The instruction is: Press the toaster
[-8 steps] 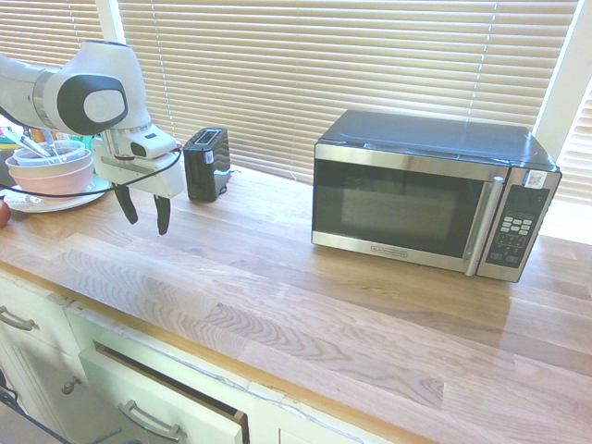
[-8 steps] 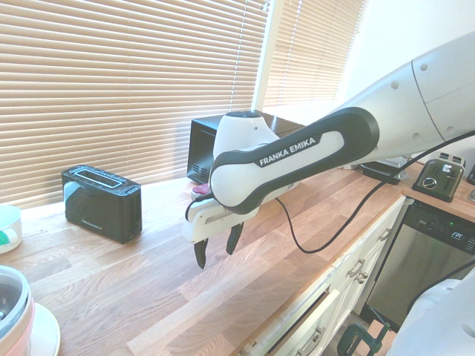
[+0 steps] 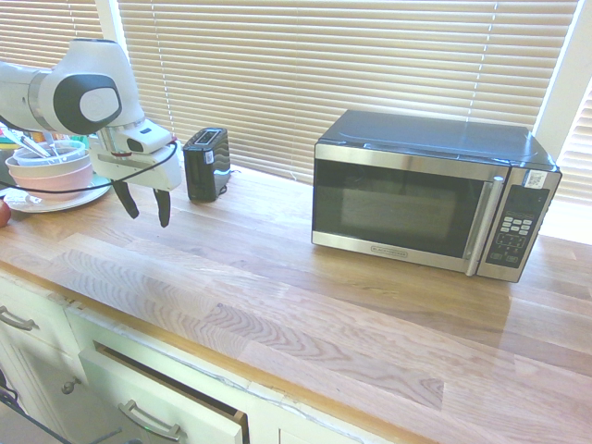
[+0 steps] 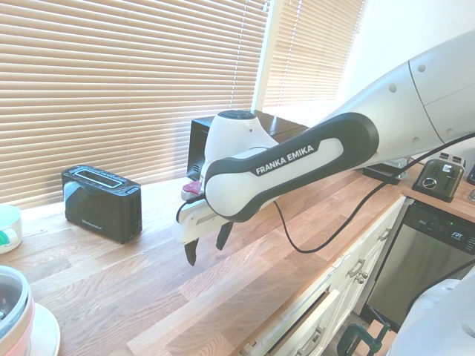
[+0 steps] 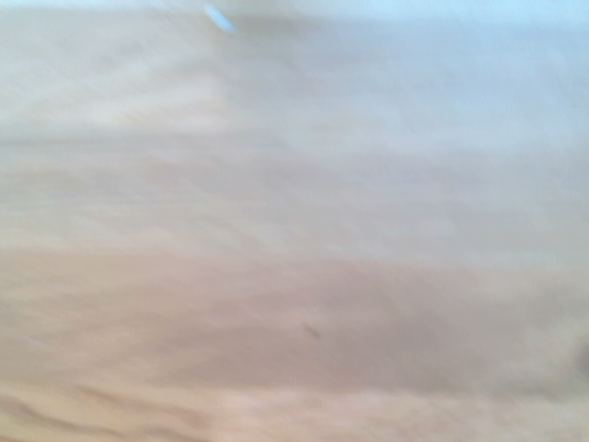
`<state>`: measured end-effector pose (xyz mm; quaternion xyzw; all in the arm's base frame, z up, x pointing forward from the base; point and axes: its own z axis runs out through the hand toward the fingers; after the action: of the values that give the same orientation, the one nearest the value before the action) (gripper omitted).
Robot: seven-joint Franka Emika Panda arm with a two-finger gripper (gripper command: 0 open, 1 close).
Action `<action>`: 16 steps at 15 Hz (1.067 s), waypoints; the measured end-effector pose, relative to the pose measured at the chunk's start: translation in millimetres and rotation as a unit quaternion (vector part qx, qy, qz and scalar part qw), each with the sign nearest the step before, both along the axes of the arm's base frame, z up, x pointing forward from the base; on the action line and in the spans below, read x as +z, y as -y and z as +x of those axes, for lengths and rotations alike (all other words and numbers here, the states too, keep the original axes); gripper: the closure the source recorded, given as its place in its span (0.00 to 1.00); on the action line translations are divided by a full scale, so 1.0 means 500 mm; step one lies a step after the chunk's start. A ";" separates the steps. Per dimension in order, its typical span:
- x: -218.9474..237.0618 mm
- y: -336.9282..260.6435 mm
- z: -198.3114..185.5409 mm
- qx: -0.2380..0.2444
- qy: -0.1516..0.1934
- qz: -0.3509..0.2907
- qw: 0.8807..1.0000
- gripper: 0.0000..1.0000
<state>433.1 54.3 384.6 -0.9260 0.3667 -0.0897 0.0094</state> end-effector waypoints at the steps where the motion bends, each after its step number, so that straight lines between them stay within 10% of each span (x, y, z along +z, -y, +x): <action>1: 0.005 -0.017 0.003 0.004 0.015 -0.007 1.000 0.00; 8: 0.092 -0.071 0.112 0.013 0.152 -0.072 0.986 0.00; 16: 0.122 -0.147 0.264 0.035 0.234 -0.097 0.967 0.00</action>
<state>564.9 127.6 445.4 -0.8878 0.3115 -0.3387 0.0086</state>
